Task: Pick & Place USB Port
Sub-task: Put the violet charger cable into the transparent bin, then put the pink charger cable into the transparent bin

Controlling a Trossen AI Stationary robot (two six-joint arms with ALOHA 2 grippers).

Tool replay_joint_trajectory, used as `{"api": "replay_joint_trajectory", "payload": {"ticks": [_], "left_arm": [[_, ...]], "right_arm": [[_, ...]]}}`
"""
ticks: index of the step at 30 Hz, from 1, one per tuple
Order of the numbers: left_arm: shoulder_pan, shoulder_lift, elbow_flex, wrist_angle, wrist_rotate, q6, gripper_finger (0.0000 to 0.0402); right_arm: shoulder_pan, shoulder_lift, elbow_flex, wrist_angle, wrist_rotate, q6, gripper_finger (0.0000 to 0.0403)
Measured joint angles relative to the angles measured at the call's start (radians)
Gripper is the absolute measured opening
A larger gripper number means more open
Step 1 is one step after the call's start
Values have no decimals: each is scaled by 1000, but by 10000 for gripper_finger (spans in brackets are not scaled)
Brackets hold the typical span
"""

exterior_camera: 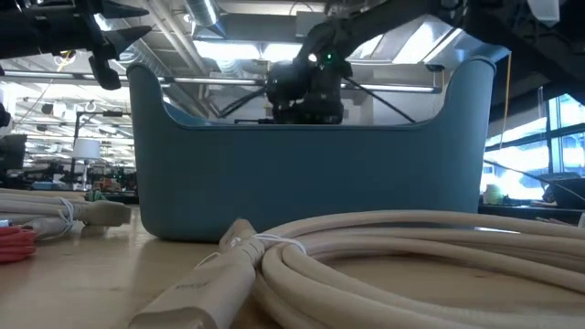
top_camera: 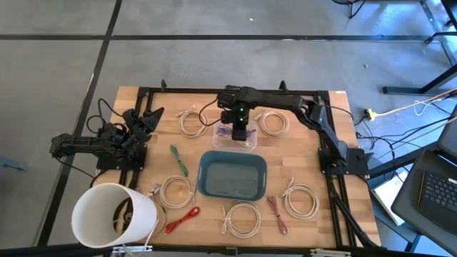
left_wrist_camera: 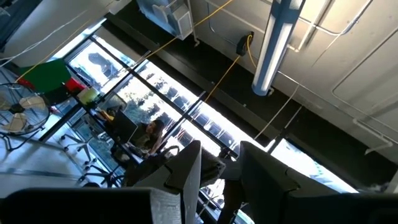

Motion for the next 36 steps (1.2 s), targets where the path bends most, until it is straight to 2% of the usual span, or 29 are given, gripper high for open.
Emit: {"api": "replay_joint_trajectory", "payload": {"ticks": [7,17,19,28,31,36], "left_arm": [[0,0,0,0,0,0,104],[0,0,0,0,0,0,104],[0,0,0,0,0,0,104],[0,0,0,0,0,0,104],[0,0,0,0,0,0,104],[0,0,0,0,0,0,104]], "right_arm": [[-16,58,-6,85,-12,-1,11],[-22,105,-6,84,-52,0,14],[-22,105,-6,84,-52,3,35],[-30,101,46,36,-43,82,175],[-29,100,98,-4,-44,101,195],[-29,99,205,-90,-25,104,198]]}}
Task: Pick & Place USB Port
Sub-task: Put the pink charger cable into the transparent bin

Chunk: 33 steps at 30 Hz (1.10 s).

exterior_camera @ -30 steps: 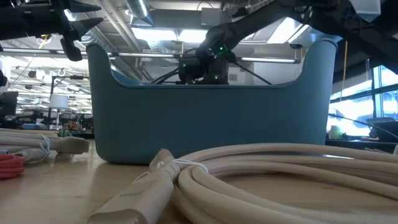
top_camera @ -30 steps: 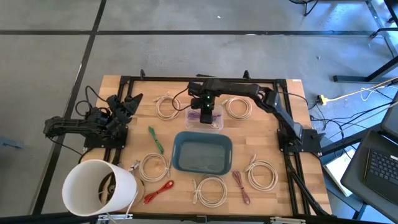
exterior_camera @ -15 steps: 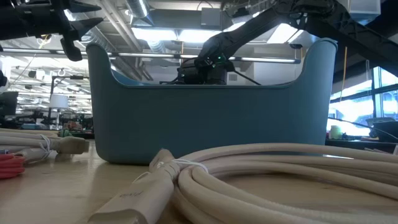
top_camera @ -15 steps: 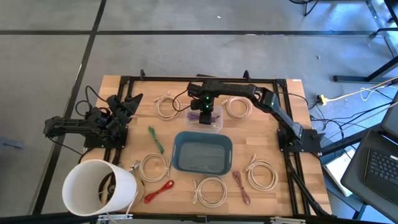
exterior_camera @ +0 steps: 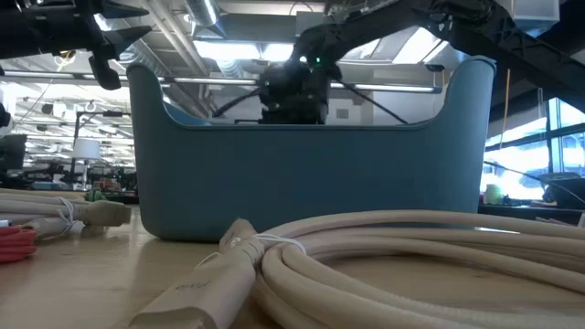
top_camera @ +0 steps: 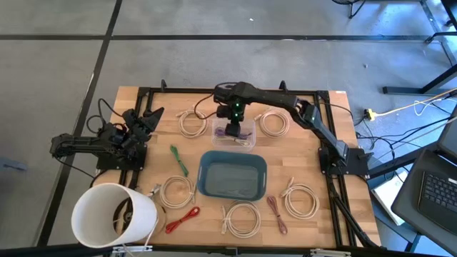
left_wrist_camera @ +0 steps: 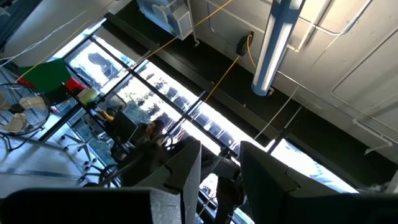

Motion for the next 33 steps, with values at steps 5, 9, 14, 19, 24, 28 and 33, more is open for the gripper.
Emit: {"api": "replay_joint_trajectory", "payload": {"ticks": [5,9,14,19,24,28,33], "left_arm": [[0,0,0,0,0,0,104],[0,0,0,0,0,0,104],[0,0,0,0,0,0,104],[0,0,0,0,0,0,104],[0,0,0,0,0,0,104],[0,0,0,0,0,0,104],[0,0,0,0,0,0,104]], "right_arm": [[0,0,145,-157,17,1,186],[15,-67,143,-232,-5,20,175],[70,-221,70,-266,-27,127,166],[187,-392,2,-271,27,295,165],[363,-544,-116,-264,231,545,164],[526,-643,-258,-257,356,840,164],[730,-725,-447,-187,385,1285,164]]}}
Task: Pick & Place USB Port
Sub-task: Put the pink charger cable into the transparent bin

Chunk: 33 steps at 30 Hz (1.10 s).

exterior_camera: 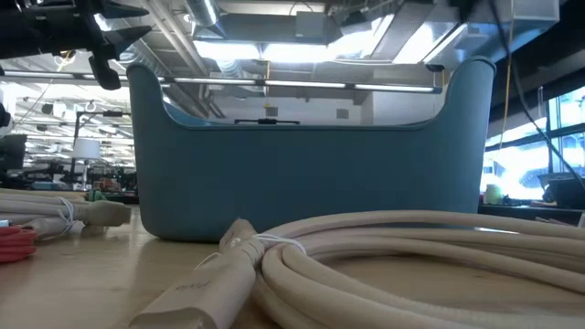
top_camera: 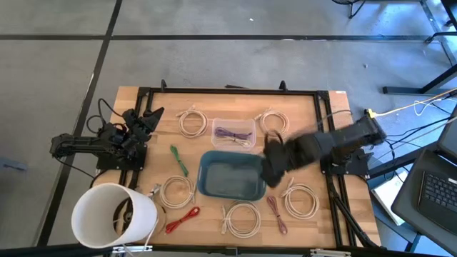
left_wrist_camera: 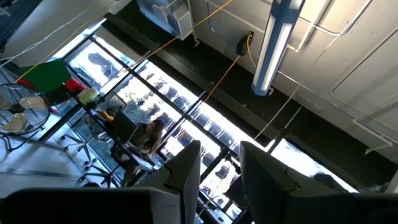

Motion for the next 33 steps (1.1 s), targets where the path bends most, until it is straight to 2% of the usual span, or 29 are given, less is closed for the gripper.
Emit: {"api": "replay_joint_trajectory", "payload": {"ticks": [6,17,24,33], "left_arm": [[0,0,0,0,0,0,104],[0,0,0,0,0,0,104],[0,0,0,0,0,0,104],[0,0,0,0,0,0,104]], "right_arm": [[184,-12,-207,231,12,383,164],[346,-12,-509,591,-90,750,164],[412,-12,-644,785,-90,885,164],[427,-12,-797,1030,-64,901,164]]}}
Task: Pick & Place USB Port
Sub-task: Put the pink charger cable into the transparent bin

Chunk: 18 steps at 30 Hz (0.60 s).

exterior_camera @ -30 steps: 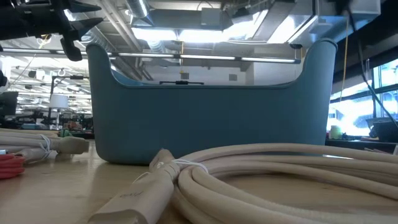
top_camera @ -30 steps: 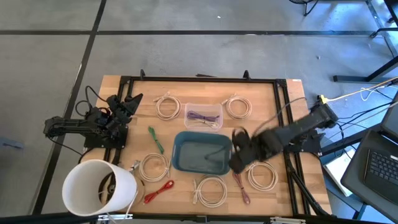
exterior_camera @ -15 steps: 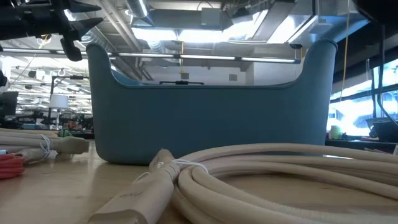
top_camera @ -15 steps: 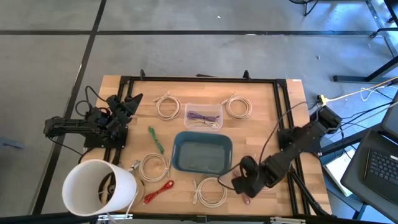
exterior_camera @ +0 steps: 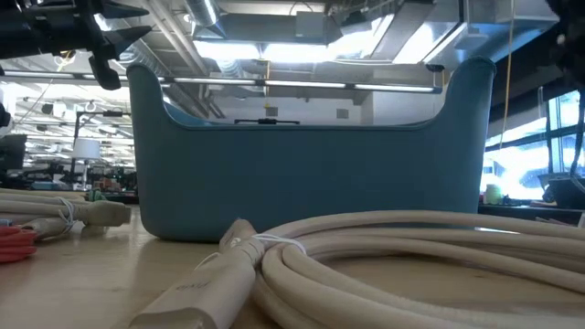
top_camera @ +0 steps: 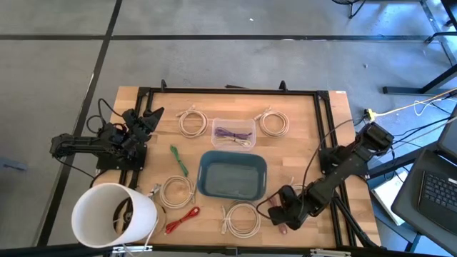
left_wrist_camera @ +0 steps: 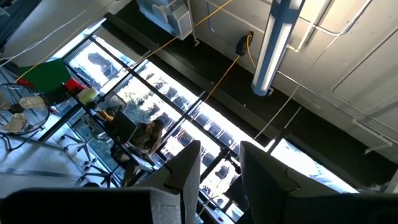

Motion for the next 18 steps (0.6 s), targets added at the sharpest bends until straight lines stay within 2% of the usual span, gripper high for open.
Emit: {"api": "replay_joint_trajectory", "payload": {"ticks": [8,13,18], "left_arm": [[0,0,0,0,0,0,104],[0,0,0,0,0,0,104],[0,0,0,0,0,0,104]], "right_arm": [[-1,0,-112,118,0,-6,164],[-1,0,-166,279,0,-21,164],[-1,0,-167,288,0,-40,164]]}}
